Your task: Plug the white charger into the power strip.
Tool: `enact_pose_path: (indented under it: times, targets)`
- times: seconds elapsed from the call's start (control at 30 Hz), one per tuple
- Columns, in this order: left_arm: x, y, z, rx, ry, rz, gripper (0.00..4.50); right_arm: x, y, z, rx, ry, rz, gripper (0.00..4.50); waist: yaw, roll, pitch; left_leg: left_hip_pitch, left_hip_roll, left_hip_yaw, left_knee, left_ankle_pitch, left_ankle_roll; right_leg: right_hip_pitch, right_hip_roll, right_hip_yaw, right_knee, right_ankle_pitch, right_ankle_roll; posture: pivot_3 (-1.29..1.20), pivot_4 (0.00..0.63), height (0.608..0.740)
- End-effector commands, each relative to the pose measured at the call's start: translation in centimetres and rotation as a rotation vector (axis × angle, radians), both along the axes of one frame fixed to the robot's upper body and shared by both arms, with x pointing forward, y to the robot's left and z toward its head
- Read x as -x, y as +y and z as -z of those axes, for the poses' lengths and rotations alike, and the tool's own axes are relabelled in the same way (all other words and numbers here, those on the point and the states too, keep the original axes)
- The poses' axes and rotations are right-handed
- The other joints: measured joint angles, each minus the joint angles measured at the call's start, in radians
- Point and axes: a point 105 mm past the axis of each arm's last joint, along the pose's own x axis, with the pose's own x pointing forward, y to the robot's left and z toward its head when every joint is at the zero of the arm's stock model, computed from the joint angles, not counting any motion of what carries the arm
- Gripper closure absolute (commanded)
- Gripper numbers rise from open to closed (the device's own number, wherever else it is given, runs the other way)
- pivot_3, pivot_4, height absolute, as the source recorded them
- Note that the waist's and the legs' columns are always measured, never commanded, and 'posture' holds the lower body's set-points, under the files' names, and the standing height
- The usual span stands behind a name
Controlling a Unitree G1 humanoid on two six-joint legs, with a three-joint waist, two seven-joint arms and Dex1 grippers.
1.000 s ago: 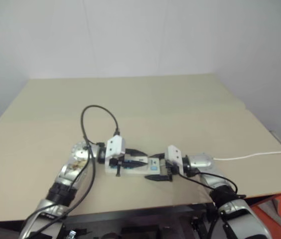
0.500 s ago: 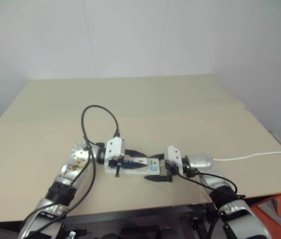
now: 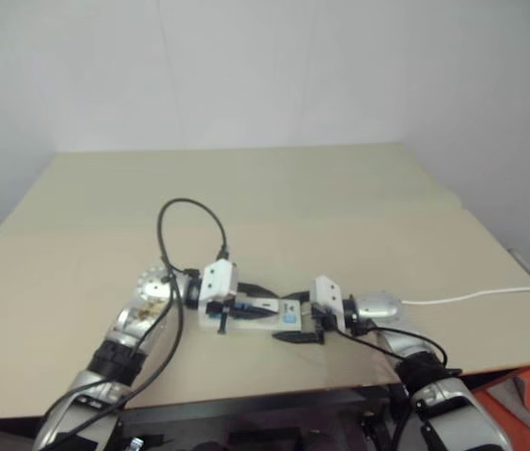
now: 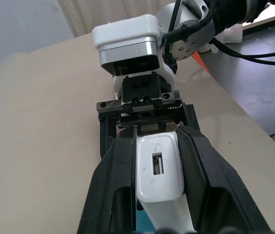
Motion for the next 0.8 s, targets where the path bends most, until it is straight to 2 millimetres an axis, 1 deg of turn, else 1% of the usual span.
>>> enact_pose_path:
  times: [0.03, 0.57, 0.63, 0.67, 0.8]
  targets:
    - [0.5, 1.5, 4.6, -0.167, 0.147, -0.052, 3.54, 0.8, 0.2, 0.9, 0.050, 0.010, -0.040, 1.07, 0.000, 0.000, -0.001, 0.000, 0.000, 0.000, 0.000, 0.000, 0.000, 0.000, 0.000, 0.000, 0.000, 0.000, 0.000, 0.00, 0.150, 0.740]
    - [0.5, 1.4, 4.4, -0.157, 0.160, -0.057, 3.54, 0.9, 0.4, 0.9, 0.045, 0.015, -0.042, 1.07, 0.001, 0.000, -0.003, 0.000, 0.000, 0.000, -0.001, 0.000, 0.000, 0.000, 0.000, 0.000, -0.001, 0.000, 0.000, 0.00, 0.150, 0.740]
    - [0.4, 1.4, 4.4, -0.159, 0.162, -0.060, 2.81, 0.9, 0.4, 0.9, 0.043, 0.016, -0.042, 1.07, 0.000, 0.001, -0.003, 0.000, 0.000, 0.000, -0.001, 0.000, 0.000, 0.000, 0.000, 0.000, -0.001, 0.000, 0.000, 0.00, 0.150, 0.740]
    - [0.4, 1.3, 4.3, -0.159, 0.167, -0.058, 2.60, 0.9, 0.4, 0.9, 0.043, 0.017, -0.042, 1.07, -0.002, 0.001, -0.003, 0.000, 0.000, 0.000, -0.001, 0.000, 0.000, 0.000, 0.000, 0.000, -0.001, 0.000, 0.000, 0.00, 0.150, 0.740]
    - [0.1, 1.1, 3.7, -0.132, 0.165, -0.069, 1.26, 0.9, 0.4, 0.9, 0.041, 0.018, -0.041, 1.07, 0.003, 0.001, -0.003, -0.002, 0.001, 0.001, -0.001, 0.000, 0.000, -0.002, 0.000, 0.000, -0.002, 0.000, 0.000, 0.00, 0.150, 0.740]
